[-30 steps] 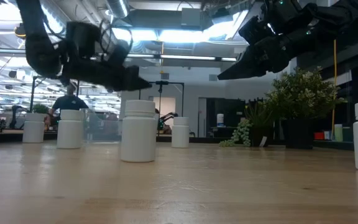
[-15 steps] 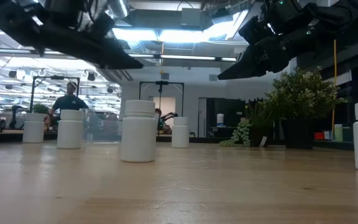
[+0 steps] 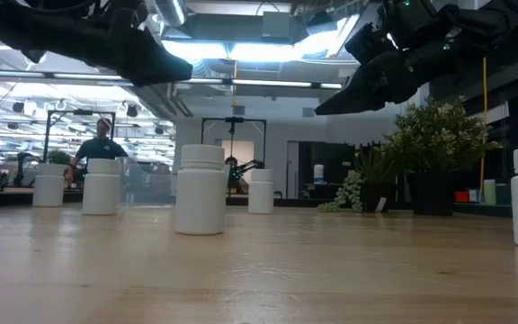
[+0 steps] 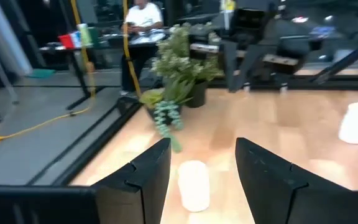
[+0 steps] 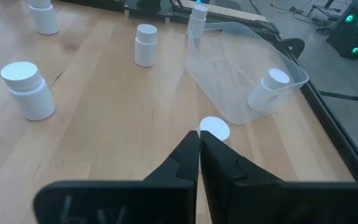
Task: Pick and place pill bottles into a basket
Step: Put the white medicine bottle into the transparent bin
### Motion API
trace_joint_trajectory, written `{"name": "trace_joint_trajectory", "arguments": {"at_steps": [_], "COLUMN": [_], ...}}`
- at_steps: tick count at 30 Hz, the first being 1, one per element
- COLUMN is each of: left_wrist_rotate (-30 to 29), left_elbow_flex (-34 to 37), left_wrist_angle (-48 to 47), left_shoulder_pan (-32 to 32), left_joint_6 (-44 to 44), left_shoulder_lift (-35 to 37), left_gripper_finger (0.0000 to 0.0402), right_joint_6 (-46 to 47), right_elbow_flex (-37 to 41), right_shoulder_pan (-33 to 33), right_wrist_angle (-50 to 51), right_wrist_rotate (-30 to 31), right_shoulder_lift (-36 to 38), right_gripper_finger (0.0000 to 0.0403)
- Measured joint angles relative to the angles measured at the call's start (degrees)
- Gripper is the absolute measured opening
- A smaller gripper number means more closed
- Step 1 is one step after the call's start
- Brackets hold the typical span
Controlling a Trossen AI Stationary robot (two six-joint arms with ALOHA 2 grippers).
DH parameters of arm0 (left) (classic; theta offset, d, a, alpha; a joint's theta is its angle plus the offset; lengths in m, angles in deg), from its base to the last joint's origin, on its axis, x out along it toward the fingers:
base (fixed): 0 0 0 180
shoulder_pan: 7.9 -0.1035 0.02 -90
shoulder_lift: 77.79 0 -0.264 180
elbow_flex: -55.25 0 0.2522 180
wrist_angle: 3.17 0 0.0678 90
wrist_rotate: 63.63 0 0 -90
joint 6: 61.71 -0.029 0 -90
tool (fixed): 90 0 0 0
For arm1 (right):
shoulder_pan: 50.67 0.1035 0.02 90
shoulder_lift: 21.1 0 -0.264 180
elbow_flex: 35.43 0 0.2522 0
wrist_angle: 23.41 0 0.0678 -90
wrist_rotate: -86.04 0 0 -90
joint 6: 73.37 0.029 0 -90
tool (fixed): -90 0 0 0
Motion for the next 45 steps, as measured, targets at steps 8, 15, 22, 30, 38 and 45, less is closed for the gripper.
{"name": "trace_joint_trajectory", "arguments": {"at_steps": [8, 15, 22, 30, 38, 45], "left_wrist_rotate": [0.0, 1.5, 1.0, -3.9, -3.6, -3.9], "left_elbow_flex": [0.0, 0.0, -0.1, -8.2, -21.9, -28.4], "left_wrist_angle": [1.2, 5.2, 2.6, -21.2, -51.2, -64.5], "left_shoulder_pan": [0.2, 0.2, 0.6, 2.8, 7.8, 11.4], "left_joint_6": [0.5, 2.2, 4.9, 7.8, 13.7, 12.1], "left_shoulder_lift": [-5.5, -10.4, -10.1, -7.4, -7.4, -7.4], "left_gripper_finger": [0.0174, 0.0171, 0.0171, 0.0171, 0.0171, 0.0171], "right_joint_6": [-0.2, -0.4, -0.5, -0.5, -0.5, -0.5], "right_elbow_flex": [0.0, 0.0, 0.0, 0.0, 0.0, 0.0], "right_shoulder_pan": [0.0, 0.0, 0.0, 0.0, 0.0, 0.0], "right_wrist_angle": [-2.5, -2.7, -2.7, -2.7, -2.7, -2.7], "right_wrist_rotate": [0.0, 0.0, 0.0, 0.0, 0.1, 0.1], "right_shoulder_lift": [0.0, 0.0, 0.0, 0.0, 0.0, 0.0], "right_gripper_finger": [0.0019, 0.0019, 0.0019, 0.0019, 0.0019, 0.0019]}}
